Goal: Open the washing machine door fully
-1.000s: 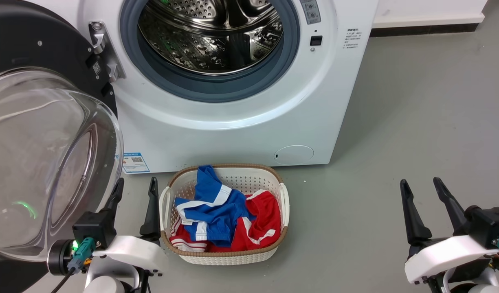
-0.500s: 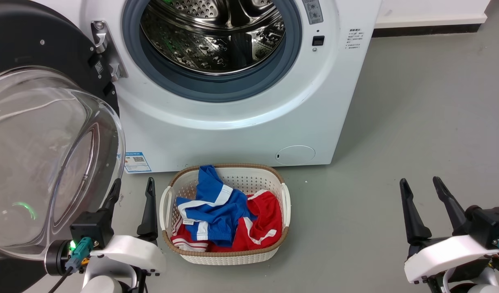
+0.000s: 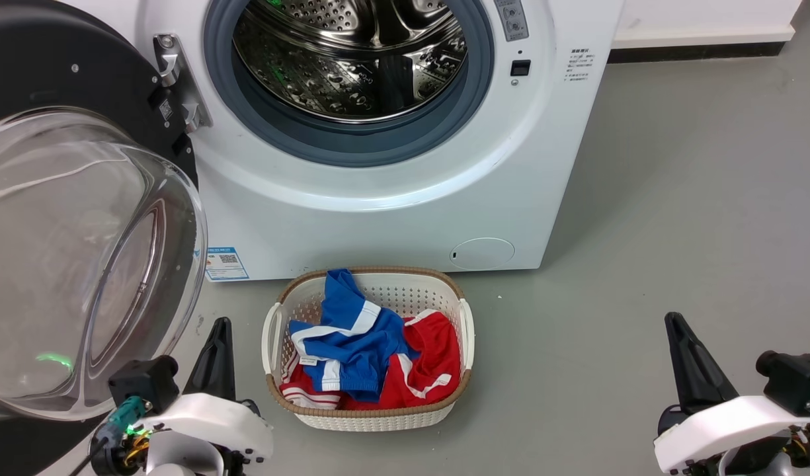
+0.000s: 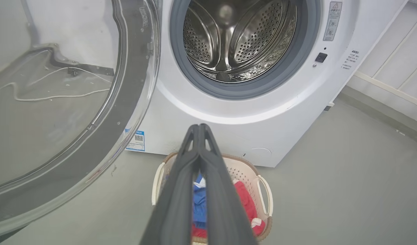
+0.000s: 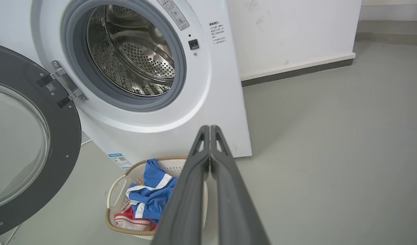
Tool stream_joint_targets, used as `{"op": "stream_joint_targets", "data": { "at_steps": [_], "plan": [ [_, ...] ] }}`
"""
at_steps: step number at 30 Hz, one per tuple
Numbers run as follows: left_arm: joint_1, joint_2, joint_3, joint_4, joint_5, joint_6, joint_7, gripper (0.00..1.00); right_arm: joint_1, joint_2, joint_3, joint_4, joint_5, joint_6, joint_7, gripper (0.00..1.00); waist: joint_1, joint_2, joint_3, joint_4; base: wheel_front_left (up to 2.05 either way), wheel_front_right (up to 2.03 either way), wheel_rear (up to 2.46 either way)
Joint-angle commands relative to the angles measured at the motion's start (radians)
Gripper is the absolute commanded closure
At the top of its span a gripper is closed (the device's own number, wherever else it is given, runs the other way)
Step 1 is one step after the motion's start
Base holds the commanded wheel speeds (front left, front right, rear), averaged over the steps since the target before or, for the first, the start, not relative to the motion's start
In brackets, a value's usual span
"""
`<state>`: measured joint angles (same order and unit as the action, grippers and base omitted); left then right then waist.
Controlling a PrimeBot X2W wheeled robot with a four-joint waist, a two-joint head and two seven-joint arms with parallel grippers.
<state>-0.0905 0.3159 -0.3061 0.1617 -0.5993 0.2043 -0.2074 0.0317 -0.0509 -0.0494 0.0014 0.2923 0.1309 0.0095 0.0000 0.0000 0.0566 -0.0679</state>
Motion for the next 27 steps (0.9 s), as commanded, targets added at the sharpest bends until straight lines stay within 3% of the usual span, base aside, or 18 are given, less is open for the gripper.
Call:
{"op": "stream_joint_targets", "data": {
  "at_steps": [1,27],
  "plan": [
    [-0.018,-0.002,0.024,-0.009,-0.042,-0.014,0.01,1.0,-0.026,-0.007,0.0,-0.005,0.06,0.0,0.001,1.0,0.0,0.0,-0.001,0.001,0.0,0.0,0.0],
    [-0.024,-0.079,0.143,0.025,-0.363,-0.119,0.103,1.0,-0.066,-0.018,-0.003,0.074,0.48,0.0,0.021,1.0,0.0,0.0,-0.012,0.016,0.0,0.0,0.0]
  ]
}}
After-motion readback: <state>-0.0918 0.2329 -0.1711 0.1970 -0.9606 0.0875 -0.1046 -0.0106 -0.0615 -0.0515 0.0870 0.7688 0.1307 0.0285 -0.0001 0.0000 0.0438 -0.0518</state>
